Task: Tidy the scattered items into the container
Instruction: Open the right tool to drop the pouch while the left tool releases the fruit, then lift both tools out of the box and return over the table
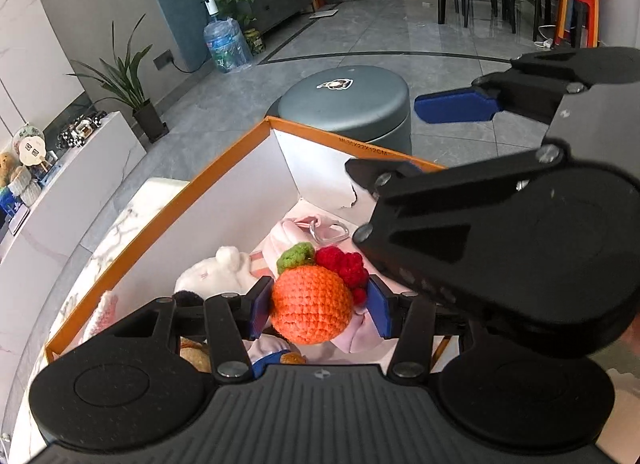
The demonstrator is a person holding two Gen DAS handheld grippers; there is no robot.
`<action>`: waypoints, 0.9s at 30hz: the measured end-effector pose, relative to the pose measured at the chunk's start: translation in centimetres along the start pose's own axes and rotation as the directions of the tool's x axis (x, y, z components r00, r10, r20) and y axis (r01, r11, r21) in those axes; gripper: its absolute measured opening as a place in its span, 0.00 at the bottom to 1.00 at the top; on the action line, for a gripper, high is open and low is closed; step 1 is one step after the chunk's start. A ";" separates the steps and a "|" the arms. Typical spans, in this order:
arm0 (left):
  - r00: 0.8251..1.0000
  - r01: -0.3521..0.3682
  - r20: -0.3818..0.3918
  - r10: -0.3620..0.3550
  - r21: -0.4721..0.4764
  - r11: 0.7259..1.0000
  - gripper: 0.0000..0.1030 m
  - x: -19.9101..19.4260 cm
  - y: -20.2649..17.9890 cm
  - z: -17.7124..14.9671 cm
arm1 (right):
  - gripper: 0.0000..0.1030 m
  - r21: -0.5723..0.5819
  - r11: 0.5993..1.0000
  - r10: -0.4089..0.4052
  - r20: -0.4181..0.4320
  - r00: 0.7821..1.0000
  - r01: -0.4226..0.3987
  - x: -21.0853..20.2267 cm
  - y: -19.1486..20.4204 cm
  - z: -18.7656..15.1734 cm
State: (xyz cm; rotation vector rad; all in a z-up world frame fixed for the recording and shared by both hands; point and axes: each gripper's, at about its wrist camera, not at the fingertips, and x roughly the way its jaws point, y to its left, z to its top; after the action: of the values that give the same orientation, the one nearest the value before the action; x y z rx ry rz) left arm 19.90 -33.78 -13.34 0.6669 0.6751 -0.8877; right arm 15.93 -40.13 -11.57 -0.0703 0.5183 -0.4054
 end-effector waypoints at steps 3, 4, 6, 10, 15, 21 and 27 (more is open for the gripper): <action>1.000 -0.003 -0.002 0.003 -0.011 1.000 0.57 0.2 0.0 0.0 | 0.55 -0.003 1.000 0.006 -0.001 1.000 -0.006 -0.1 0.0 -0.2; 1.000 -0.002 -0.002 0.002 -0.019 1.000 0.58 0.2 0.1 0.0 | 0.55 -0.001 1.000 0.007 -0.002 1.000 -0.007 -0.1 0.0 -0.2; 1.000 -0.001 -0.003 0.001 -0.033 0.999 0.58 0.3 0.2 0.0 | 0.55 0.002 1.000 0.005 -0.001 1.000 -0.005 -0.2 0.0 -0.3; 1.000 0.001 0.000 -0.001 -0.047 0.999 0.58 0.0 0.3 -0.1 | 0.57 0.012 1.000 0.009 -0.005 1.000 -0.009 0.0 0.0 -0.4; 1.000 -0.006 0.003 0.006 -0.050 0.999 0.62 -0.3 0.3 -0.2 | 0.57 0.019 1.000 0.019 -0.007 1.000 -0.019 0.1 0.1 -0.4; 1.000 -0.021 0.007 0.021 -0.056 0.998 0.67 -0.5 0.3 -0.4 | 0.58 0.022 0.999 0.026 -0.007 1.000 -0.025 0.0 0.3 -0.4; 1.000 -0.026 0.015 0.028 -0.069 0.997 0.75 -0.6 0.5 -0.5 | 0.60 0.029 0.999 0.035 -0.009 0.999 -0.035 0.1 0.5 -0.3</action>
State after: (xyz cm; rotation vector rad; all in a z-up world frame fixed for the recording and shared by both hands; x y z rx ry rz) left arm 19.93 -32.85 -13.08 0.6053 0.6782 -0.8403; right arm 16.05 -39.68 -12.01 -0.0313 0.5219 -0.3788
